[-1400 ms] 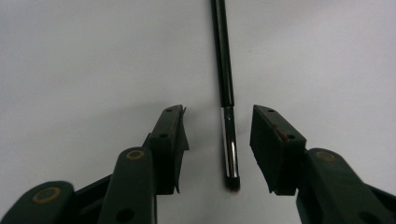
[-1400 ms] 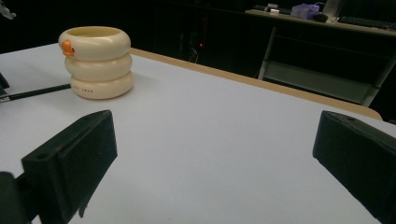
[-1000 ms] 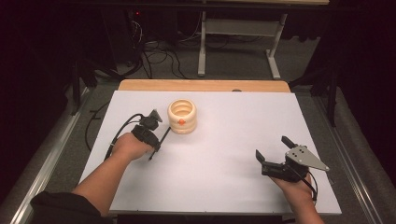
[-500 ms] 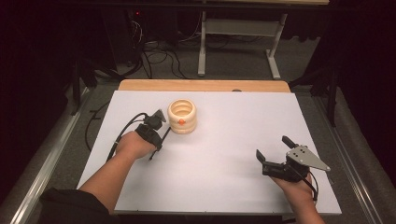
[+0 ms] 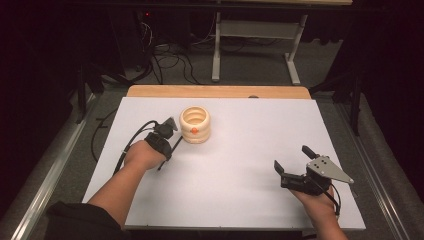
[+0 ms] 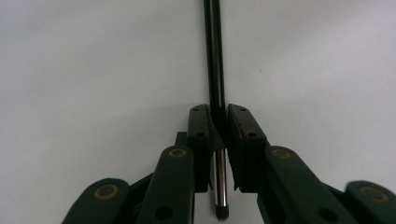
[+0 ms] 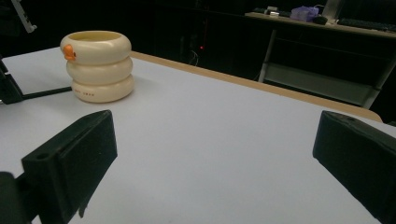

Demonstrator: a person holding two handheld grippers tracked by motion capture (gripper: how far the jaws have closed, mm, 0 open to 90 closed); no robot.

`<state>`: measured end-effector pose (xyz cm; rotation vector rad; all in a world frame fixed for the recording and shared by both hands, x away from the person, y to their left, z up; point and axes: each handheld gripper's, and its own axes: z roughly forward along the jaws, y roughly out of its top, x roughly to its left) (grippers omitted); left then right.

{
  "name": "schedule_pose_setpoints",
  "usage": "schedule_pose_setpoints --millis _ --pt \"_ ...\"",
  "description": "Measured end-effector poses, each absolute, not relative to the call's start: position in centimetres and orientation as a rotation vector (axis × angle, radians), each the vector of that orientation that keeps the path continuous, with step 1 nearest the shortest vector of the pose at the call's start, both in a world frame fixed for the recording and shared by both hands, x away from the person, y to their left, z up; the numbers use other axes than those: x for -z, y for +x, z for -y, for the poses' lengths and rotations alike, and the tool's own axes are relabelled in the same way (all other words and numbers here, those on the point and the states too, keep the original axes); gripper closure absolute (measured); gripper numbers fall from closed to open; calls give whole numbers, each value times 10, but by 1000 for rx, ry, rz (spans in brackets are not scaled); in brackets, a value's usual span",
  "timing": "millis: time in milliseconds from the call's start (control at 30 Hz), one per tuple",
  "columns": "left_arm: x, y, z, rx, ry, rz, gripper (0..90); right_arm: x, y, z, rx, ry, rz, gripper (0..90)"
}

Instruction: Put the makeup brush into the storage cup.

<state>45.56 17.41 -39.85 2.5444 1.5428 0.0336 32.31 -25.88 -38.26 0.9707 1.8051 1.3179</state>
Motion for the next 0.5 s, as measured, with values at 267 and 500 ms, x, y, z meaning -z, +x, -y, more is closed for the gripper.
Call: schedule_pose_setpoints --millis 267,500 --pt "398 455 -175 -35 2537 -1547 827 382 323 259 -1321 975 -1803 11" --pt "398 455 -175 -39 2531 -1556 834 382 323 259 -1321 976 -1803 11"
